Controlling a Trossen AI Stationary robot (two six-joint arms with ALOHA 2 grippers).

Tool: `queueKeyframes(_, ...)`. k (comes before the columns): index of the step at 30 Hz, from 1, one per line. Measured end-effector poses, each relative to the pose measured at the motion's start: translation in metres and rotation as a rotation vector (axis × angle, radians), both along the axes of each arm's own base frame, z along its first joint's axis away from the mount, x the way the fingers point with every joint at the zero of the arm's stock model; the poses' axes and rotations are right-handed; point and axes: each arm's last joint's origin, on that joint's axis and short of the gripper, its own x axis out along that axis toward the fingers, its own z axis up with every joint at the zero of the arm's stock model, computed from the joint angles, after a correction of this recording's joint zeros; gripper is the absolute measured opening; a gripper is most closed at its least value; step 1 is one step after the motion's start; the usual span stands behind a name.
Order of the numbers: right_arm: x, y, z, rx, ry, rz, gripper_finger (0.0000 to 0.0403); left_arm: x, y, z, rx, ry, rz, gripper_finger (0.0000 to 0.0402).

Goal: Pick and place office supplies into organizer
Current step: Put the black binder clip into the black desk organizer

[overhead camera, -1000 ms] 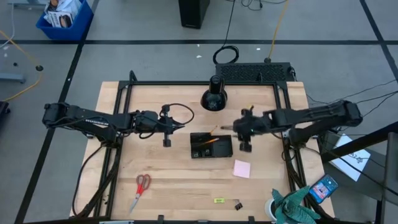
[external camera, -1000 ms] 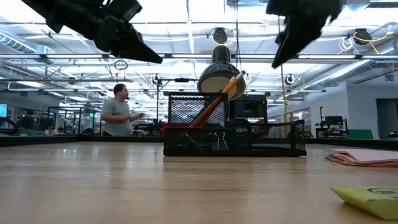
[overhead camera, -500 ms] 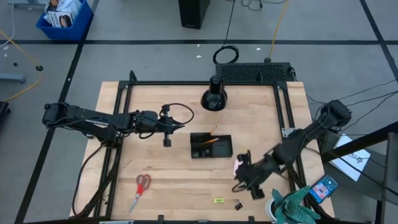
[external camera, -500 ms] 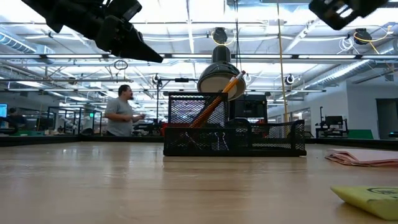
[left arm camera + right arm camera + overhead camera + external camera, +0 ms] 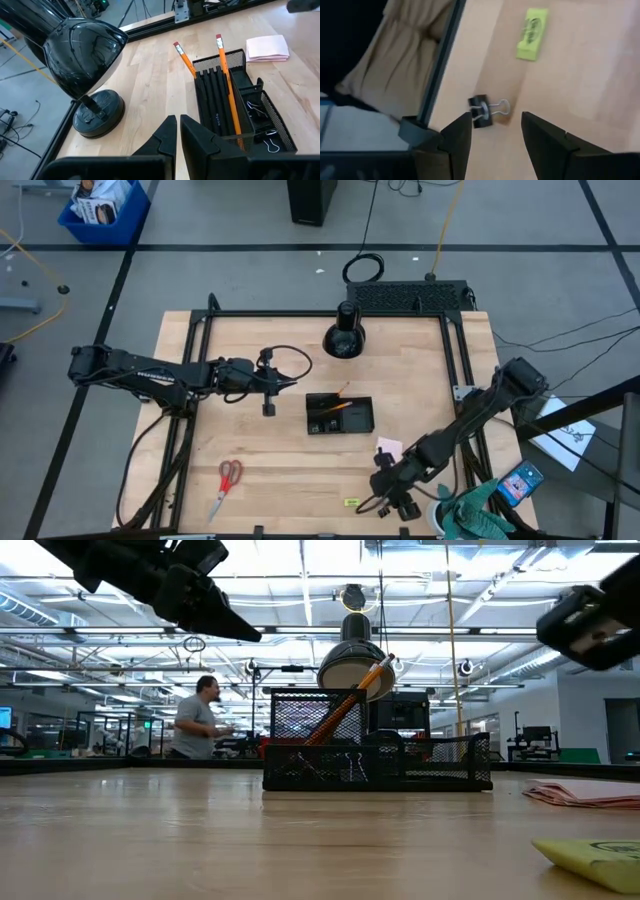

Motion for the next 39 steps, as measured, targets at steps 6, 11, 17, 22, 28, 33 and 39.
queueKeyframes(6,0.005,0.006,-0.01,0.054,0.016,0.039,0.0167,0.0,0.0,-0.001,0.004,0.011,-0.002,0.0031)
queueKeyframes(11,0.007,0.008,-0.016,0.059,0.024,0.052,0.0167,-0.001,0.0,-0.001,0.003,0.017,-0.002,0.0031)
queueKeyframes(17,0.008,0.011,-0.027,0.043,0.047,0.056,0.0167,-0.001,0.0,-0.001,0.003,0.018,-0.002,0.0031)
queueKeyframes(22,0.009,0.011,-0.029,0.041,0.052,0.056,0.0167,-0.001,0.0,-0.002,0.001,0.017,-0.001,0.0031)
queueKeyframes(28,0.009,0.011,-0.028,0.04,0.047,0.062,0.0167,-0.001,0.0,-0.002,0.001,0.018,-0.001,0.0031)
queueKeyframes(33,0.01,0.012,-0.029,0.069,0.009,0.064,0.0161,-0.001,0.0,-0.002,0.002,0.018,-0.001,0.0031)
queueKeyframes(39,0.006,0.01,-0.037,0.087,0.034,0.066,0.0128,-0.001,0.0,-0.002,0.002,0.018,-0.001,0.0031)
